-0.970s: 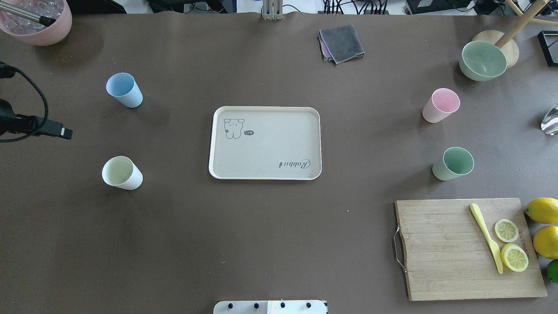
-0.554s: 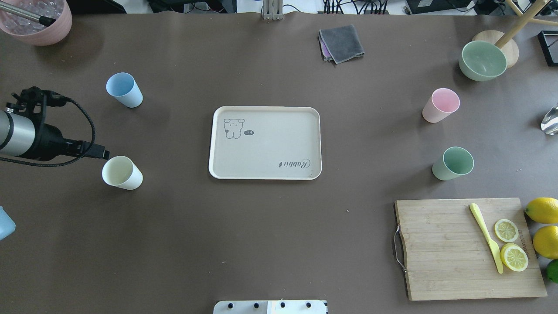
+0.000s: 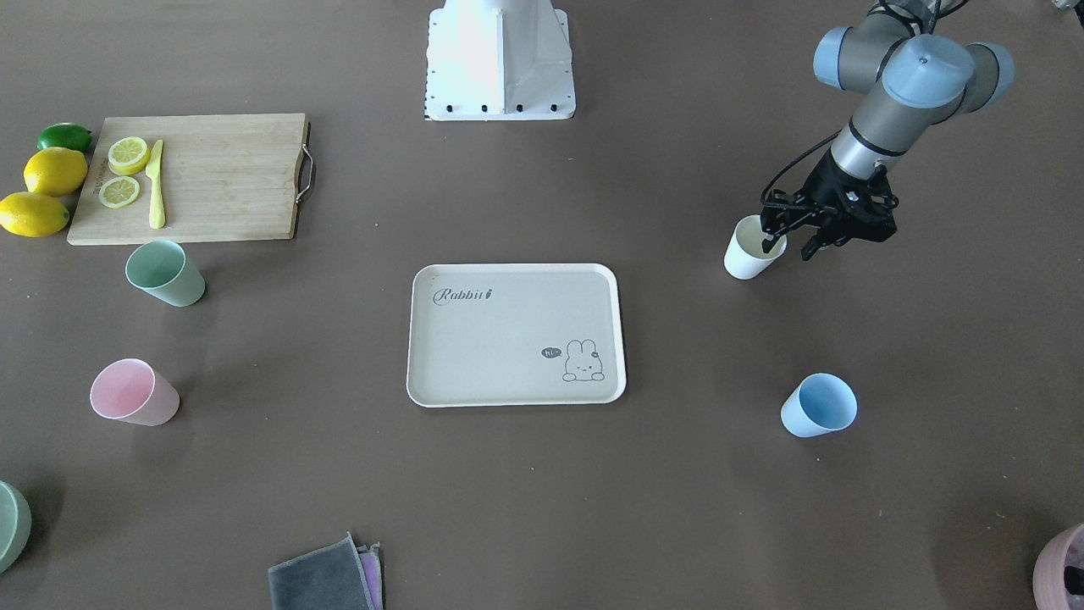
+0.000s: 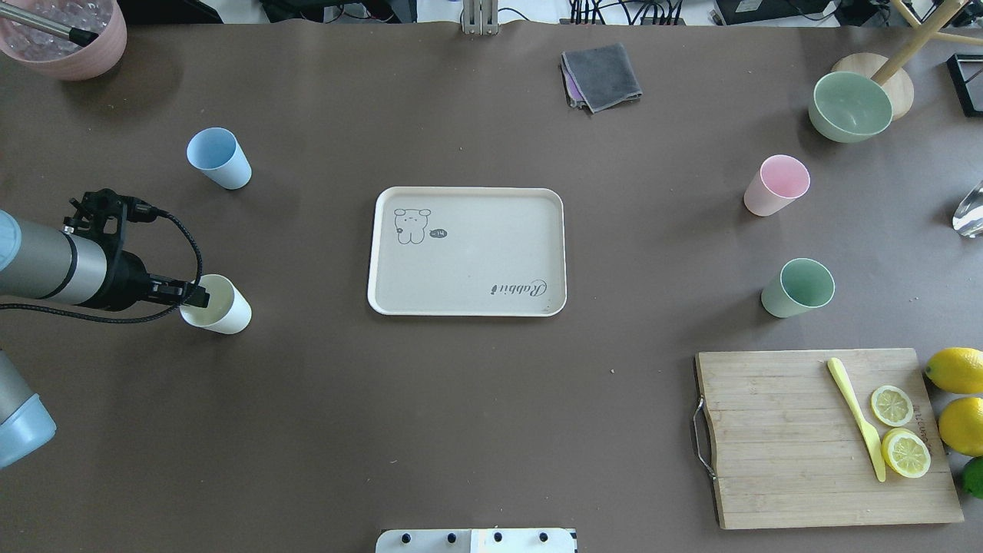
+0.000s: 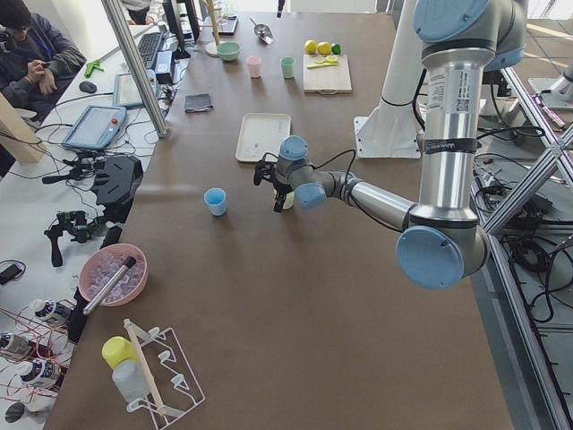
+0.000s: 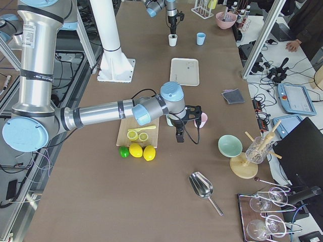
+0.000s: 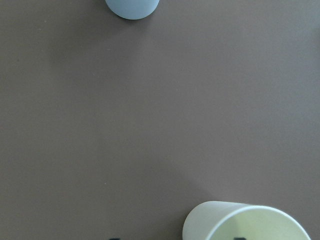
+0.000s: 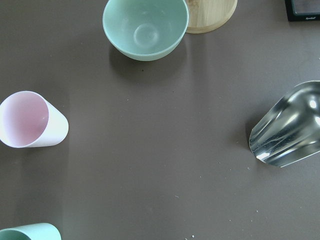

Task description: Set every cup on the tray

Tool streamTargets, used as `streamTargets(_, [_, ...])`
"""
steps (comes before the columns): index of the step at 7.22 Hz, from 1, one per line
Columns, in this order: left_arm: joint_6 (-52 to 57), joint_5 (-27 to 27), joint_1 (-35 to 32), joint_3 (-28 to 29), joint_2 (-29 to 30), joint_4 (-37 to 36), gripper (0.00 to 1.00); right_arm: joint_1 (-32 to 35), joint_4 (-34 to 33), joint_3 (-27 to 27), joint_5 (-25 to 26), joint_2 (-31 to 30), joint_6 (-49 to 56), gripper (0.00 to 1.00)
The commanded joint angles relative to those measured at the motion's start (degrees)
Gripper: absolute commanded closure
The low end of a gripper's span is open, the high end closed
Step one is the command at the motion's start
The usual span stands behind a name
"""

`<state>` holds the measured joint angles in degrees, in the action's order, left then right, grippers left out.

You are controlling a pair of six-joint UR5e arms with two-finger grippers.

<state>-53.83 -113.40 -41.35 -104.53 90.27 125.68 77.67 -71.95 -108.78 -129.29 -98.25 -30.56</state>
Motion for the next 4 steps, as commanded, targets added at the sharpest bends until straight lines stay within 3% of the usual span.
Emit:
streamTargets(1, [0.39,1.16,1.71,-0.06,0.08,0.00,1.00,-0.06,0.05,0.06,0.00,-0.10,0.15,0.00])
streamTargets(3, [0.48,-2.15,1.28,-1.99,2.96,-2.27,1.00,-0.23,0.05,0.59,-0.09,-0.02,-0.20,0.00])
streamTargets(4, [0.39,-2.35,0.93,-2.52,9.34,-9.68,1.00,-0.58,0.05,1.11,-0.09,0.07,-0.29,0.00])
